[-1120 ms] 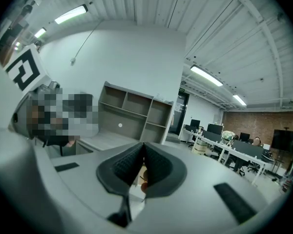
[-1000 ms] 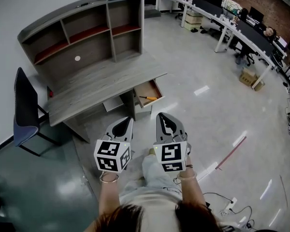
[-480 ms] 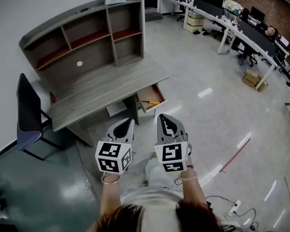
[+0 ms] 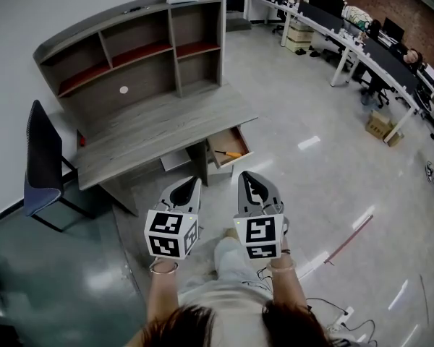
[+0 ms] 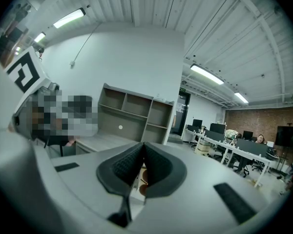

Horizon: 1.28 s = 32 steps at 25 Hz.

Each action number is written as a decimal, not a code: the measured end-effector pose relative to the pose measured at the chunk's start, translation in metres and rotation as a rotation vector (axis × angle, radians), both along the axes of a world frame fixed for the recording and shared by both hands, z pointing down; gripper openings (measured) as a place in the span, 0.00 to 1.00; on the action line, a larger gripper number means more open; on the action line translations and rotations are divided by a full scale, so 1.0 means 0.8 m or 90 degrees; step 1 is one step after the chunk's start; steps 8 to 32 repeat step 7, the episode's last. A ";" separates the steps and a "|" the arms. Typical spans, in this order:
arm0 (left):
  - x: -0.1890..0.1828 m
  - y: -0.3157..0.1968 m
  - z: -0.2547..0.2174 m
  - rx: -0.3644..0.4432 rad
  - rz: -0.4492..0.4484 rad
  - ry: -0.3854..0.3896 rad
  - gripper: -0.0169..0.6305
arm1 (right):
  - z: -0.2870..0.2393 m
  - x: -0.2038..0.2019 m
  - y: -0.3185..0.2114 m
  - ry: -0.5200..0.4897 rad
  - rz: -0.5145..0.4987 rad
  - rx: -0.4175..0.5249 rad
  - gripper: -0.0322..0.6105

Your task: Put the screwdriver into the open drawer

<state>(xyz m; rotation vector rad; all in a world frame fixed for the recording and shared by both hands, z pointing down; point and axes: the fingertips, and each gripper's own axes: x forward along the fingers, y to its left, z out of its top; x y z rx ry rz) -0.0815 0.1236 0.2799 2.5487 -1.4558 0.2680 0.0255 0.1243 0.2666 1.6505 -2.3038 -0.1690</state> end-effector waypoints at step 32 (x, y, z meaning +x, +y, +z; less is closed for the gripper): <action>0.001 -0.002 0.000 0.005 -0.008 -0.003 0.05 | -0.004 0.006 -0.004 -0.004 -0.003 0.007 0.09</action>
